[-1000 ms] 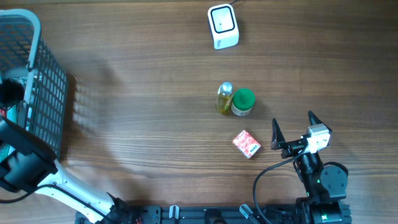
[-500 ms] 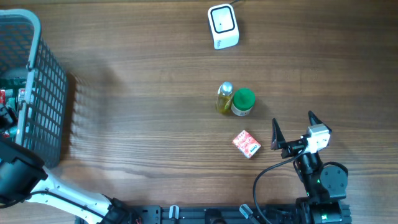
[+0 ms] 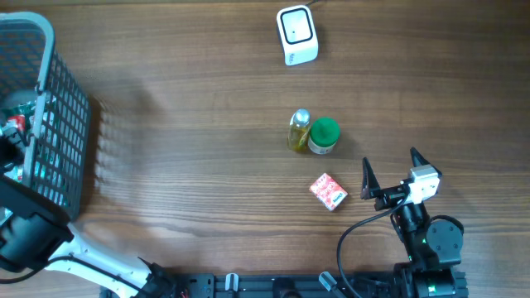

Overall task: Scan the item barcode
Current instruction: 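Grasp the green 3M gloves pack with red tubes in the basket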

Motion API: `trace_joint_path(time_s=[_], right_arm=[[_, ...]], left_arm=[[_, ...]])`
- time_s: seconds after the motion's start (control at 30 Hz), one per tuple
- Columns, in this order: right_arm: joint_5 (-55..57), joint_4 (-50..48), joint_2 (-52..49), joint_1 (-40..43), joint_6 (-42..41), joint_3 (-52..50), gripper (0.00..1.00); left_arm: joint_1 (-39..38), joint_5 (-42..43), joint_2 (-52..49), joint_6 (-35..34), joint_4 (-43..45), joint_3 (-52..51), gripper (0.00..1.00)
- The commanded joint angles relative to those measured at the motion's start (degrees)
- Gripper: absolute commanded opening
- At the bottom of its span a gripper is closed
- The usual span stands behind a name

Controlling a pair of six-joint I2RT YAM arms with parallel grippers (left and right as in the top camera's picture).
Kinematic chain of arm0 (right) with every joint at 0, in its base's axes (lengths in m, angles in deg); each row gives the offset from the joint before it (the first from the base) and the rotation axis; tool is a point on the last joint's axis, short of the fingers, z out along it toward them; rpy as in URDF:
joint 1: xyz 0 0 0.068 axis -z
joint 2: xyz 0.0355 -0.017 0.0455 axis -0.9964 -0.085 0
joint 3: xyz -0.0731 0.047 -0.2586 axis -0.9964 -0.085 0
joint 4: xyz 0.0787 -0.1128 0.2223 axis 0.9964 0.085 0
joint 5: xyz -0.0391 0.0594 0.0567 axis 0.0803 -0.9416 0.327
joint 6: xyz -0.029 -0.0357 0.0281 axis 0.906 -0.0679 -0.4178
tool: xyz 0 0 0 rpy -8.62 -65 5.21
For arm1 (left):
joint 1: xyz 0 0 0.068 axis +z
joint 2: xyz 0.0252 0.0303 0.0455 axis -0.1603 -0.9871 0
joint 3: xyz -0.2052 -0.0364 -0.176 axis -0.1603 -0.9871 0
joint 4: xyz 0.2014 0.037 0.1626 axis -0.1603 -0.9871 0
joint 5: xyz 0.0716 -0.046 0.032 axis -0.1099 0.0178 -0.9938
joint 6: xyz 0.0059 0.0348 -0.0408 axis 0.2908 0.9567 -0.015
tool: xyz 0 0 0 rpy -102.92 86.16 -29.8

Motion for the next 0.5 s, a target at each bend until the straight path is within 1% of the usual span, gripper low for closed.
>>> trace_joint_path(time_s=[0.0, 0.03, 0.13, 0.17, 0.2, 0.37, 0.47], right_arm=[[0.6, -0.3, 0.2, 0.0, -0.1, 0.0, 1.0], [0.6, -0.3, 0.2, 0.0, -0.1, 0.0, 1.0], [0.6, -0.3, 0.2, 0.0, -0.1, 0.0, 1.0], [0.6, -0.3, 0.2, 0.0, -0.1, 0.0, 1.0], [0.6, -0.3, 0.2, 0.0, 0.0, 0.0, 1.0], [0.6, -0.3, 0.2, 0.0, -0.1, 0.0, 0.99], [0.6, -0.3, 0.3, 0.0, -0.1, 0.0, 1.0]], left_arm=[[-0.2, -0.7, 1.7, 0.3, -0.4, -0.6, 0.6], [-0.1, -0.8, 1.7, 0.3, 0.0, -0.6, 0.72], [-0.1, -0.7, 1.7, 0.5, 2.1, -0.6, 0.93], [-0.1, -0.8, 1.7, 1.4, 3.2, -0.6, 0.97], [-0.1, -0.8, 1.6, 4.0, 3.9, -0.7, 0.99], [0.7, -0.8, -3.3, 5.0, 5.3, -0.7, 1.0], [2.4, -0.5, -5.2, 5.0, 7.1, -0.7, 1.0]])
